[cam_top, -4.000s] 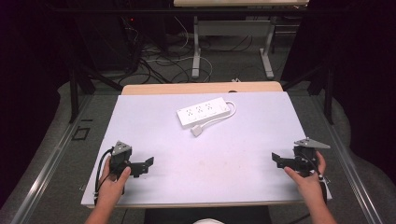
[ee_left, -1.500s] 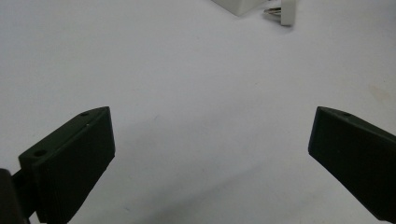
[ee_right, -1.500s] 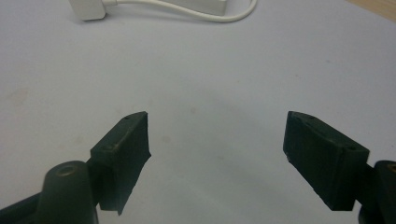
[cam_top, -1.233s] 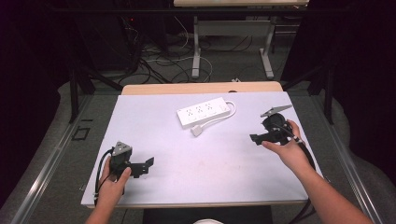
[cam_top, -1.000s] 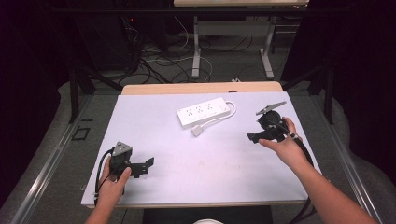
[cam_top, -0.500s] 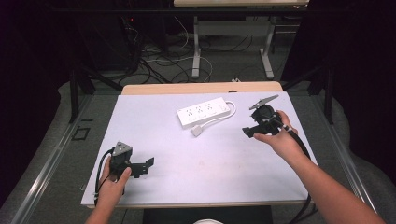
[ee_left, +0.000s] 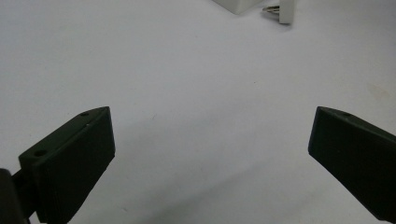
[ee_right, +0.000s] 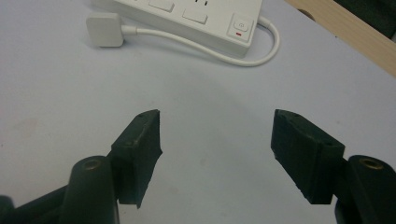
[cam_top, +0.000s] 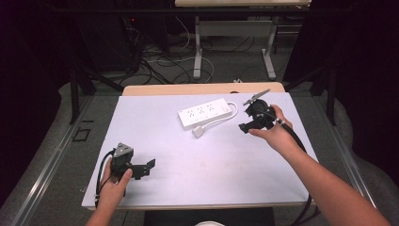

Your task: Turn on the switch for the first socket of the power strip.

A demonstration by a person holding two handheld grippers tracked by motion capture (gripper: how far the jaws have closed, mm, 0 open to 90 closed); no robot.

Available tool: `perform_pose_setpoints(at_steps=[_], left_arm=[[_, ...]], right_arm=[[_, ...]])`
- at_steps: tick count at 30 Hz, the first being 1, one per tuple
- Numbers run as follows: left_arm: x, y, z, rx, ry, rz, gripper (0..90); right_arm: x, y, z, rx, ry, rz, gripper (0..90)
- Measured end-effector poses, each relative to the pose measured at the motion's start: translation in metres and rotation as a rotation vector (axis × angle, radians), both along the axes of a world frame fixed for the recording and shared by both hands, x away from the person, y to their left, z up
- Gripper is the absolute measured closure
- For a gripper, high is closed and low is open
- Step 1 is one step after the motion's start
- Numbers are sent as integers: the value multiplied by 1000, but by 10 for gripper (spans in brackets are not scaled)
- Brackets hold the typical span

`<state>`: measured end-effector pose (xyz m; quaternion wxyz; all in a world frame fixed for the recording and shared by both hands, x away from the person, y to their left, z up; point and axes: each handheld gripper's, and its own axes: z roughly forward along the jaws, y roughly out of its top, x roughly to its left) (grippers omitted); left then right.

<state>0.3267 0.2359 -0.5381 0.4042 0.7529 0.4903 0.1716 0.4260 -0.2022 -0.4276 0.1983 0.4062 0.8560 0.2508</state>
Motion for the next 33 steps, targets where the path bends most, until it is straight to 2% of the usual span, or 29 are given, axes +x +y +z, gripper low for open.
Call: perform_pose_setpoints(at_steps=[6, 16, 17, 19, 21, 32, 33], left_arm=[[0, 0, 0, 1, 3, -2, 3], [0, 0, 0, 0, 1, -5, 3], [0, 0, 0, 1, 3, -5, 3], [0, 0, 0, 1, 5, -5, 3], [0, 0, 0, 1, 2, -6, 3], [1, 0, -1, 1, -3, -3, 3], [1, 0, 0, 4, 8, -12, 3]], right_arm=[[6, 5, 2, -7, 6, 8, 327], [16, 10, 7, -21, 10, -14, 338], [19, 11, 7, -5, 7, -22, 348], [20, 11, 9, -14, 16, -15, 351], [24, 12, 9, 4, 20, -31, 360], [39, 17, 11, 9, 25, -54, 367], [39, 17, 11, 9, 25, -54, 367]])
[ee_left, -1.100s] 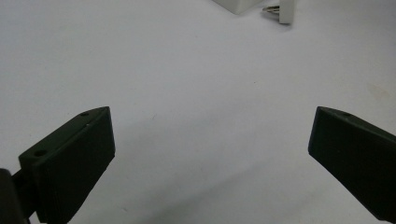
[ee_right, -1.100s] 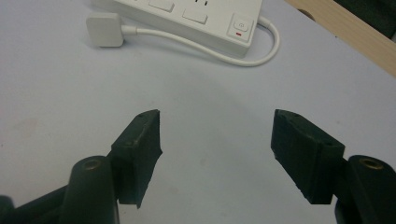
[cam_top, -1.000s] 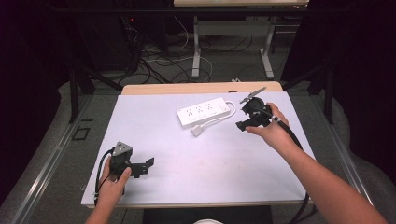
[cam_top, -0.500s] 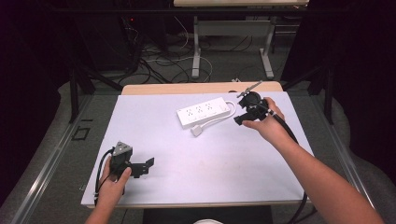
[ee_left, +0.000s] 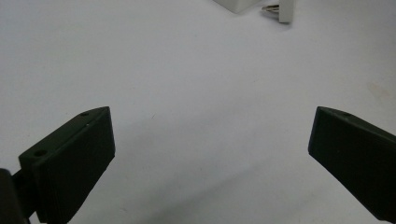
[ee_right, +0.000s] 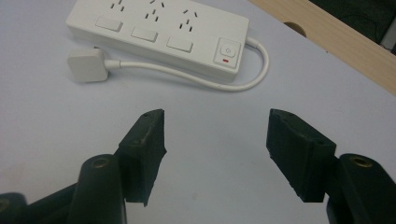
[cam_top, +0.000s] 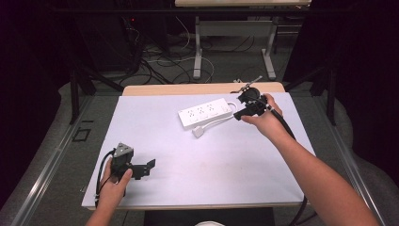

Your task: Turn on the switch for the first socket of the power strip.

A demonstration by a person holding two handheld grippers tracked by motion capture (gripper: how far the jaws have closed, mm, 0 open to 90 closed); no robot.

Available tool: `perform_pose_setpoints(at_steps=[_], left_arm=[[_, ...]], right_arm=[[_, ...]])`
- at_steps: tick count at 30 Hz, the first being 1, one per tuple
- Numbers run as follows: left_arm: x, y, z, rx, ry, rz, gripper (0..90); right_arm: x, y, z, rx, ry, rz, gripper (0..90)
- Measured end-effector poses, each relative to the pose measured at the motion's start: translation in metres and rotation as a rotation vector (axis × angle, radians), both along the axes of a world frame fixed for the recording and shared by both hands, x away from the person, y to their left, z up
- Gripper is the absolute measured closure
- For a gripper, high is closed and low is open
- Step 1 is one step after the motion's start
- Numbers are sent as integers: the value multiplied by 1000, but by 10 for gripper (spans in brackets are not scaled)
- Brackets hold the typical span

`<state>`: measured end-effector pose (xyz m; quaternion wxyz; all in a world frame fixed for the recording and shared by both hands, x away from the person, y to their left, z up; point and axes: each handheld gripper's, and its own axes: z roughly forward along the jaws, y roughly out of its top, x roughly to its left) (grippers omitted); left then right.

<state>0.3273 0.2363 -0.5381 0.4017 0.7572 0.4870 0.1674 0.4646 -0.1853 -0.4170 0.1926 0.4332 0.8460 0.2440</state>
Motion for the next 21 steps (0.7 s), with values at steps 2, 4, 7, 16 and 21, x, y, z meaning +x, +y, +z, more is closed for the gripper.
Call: perform_pose_setpoints(at_steps=[2, 4, 7, 16, 21], left_arm=[[0, 0, 0, -2, -5, 3, 3], [0, 0, -1, -3, -8, 6, 3], [0, 0, 0, -2, 0, 3, 3], [0, -1, -1, -2, -13, 10, 3], [0, -1, -1, -2, -10, 9, 3]], right_arm=[[2, 2, 0, 3, 3, -9, 367], [4, 2, 1, 0, 2, -7, 367], [7, 4, 1, 6, -3, -14, 369], [16, 9, -2, 23, 14, -39, 387], [21, 13, -4, 39, 10, -59, 406]])
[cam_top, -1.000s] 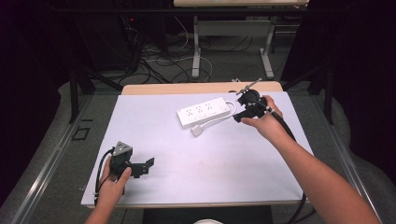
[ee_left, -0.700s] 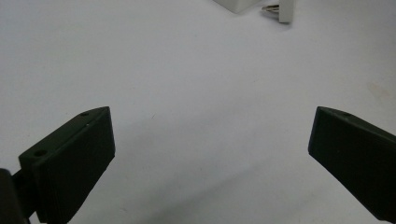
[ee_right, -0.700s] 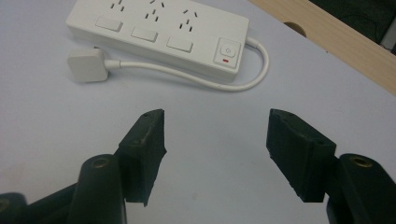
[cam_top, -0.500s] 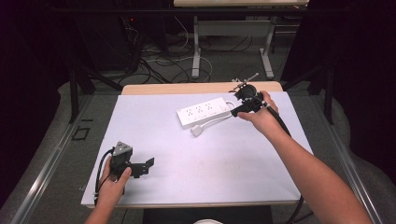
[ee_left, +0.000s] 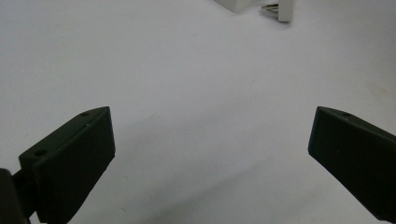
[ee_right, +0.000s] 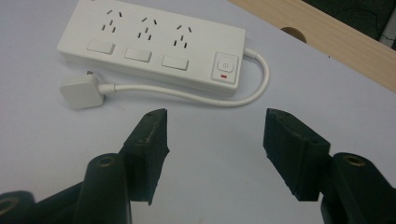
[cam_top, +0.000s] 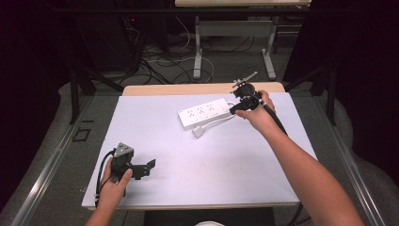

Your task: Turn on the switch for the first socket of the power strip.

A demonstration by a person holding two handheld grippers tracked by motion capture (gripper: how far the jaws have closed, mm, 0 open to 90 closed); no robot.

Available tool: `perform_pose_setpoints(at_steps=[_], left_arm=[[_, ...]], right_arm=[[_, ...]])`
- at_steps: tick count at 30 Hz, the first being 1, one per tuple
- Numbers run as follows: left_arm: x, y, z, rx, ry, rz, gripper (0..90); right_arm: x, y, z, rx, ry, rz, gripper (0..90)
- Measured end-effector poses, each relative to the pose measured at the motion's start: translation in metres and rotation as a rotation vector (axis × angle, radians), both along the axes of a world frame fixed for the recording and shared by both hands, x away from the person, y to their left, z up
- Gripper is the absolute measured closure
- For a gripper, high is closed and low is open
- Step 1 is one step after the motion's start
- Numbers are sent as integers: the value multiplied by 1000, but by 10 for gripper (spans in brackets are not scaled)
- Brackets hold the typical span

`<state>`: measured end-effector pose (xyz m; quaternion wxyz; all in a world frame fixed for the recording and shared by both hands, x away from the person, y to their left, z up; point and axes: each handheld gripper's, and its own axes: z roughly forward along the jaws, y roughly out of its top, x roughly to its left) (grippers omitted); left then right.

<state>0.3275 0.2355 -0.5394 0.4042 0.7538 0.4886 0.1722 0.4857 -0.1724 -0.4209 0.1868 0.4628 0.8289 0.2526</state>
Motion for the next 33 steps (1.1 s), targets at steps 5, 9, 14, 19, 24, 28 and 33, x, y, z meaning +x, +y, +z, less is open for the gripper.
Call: perform_pose_setpoints(at_steps=[5, 9, 14, 19, 24, 28, 33], left_arm=[[0, 1, 1, 1, 19, -13, 4], [0, 1, 1, -3, 14, -10, 4], [0, 1, 0, -3, 11, -10, 4], [0, 2, 1, 1, 18, -15, 4], [1, 2, 0, 7, 9, -16, 4], [0, 3, 1, 10, 24, -22, 4], [0, 3, 1, 12, 23, -22, 4]], right_arm=[[3, 3, 0, 18, -7, -14, 414], [8, 5, -1, 39, -5, -39, 416], [12, 5, -2, 43, -9, -57, 426], [19, 4, -5, 70, -7, -85, 447], [23, 4, -7, 84, -4, -108, 455], [26, 4, -10, 106, -1, -128, 476], [30, 6, -12, 145, 7, -158, 524]])
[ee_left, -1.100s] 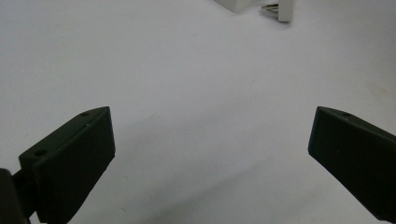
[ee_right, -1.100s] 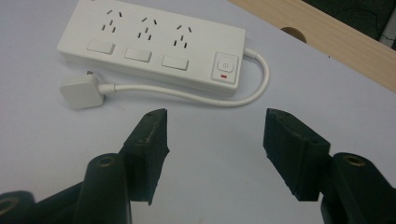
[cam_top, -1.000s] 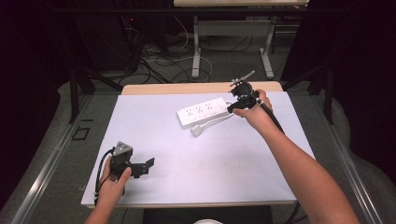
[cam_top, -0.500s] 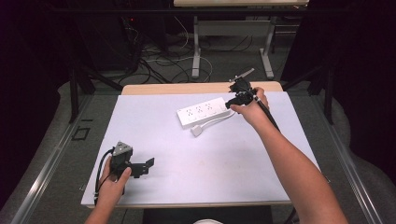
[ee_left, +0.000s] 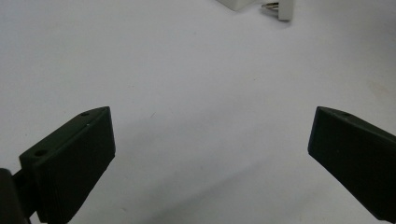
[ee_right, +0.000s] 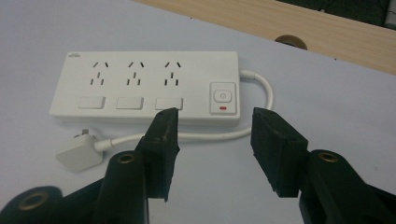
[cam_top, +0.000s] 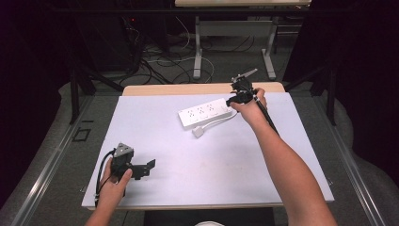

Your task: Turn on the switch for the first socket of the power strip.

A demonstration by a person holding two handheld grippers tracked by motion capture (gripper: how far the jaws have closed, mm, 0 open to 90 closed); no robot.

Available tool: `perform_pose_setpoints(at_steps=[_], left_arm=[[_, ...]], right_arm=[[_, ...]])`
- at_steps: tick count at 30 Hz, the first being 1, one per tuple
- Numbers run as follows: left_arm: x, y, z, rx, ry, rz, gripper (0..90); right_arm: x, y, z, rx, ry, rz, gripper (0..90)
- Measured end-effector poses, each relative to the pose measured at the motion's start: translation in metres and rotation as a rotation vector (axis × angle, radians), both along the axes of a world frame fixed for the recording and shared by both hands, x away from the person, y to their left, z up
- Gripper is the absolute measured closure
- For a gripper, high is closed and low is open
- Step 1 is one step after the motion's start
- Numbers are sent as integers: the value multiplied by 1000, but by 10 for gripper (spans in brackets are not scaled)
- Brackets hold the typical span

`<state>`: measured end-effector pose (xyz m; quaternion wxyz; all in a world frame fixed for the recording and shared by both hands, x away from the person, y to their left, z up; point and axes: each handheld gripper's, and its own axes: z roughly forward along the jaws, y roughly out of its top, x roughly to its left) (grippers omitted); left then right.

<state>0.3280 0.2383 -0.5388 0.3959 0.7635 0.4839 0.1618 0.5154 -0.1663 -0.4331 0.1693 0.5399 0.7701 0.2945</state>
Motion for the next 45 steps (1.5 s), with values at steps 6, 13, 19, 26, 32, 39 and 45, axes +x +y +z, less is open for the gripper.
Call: perform_pose_setpoints(at_steps=[6, 13, 19, 26, 32, 39, 45], left_arm=[[0, -1, -1, -8, 0, 6, 4], [0, -1, -1, -7, 0, 6, 4], [0, -1, -1, -6, 1, 5, 5], [0, -1, -2, -8, 5, 10, 4], [0, 0, -3, -4, -8, 18, 5], [0, 0, -3, -17, -4, 17, 5], [-1, 1, -3, -13, 7, 18, 4]], right_arm=[[4, 4, -3, 31, -17, -3, 592], [8, 8, -6, 66, -29, -16, 705], [11, 10, -9, 84, -40, -12, 777], [16, 11, -15, 87, -38, -11, 831], [20, 13, -22, 85, -23, -19, 863], [25, 16, -29, 106, -10, -33, 900], [28, 22, -38, 113, 3, -48, 900]])
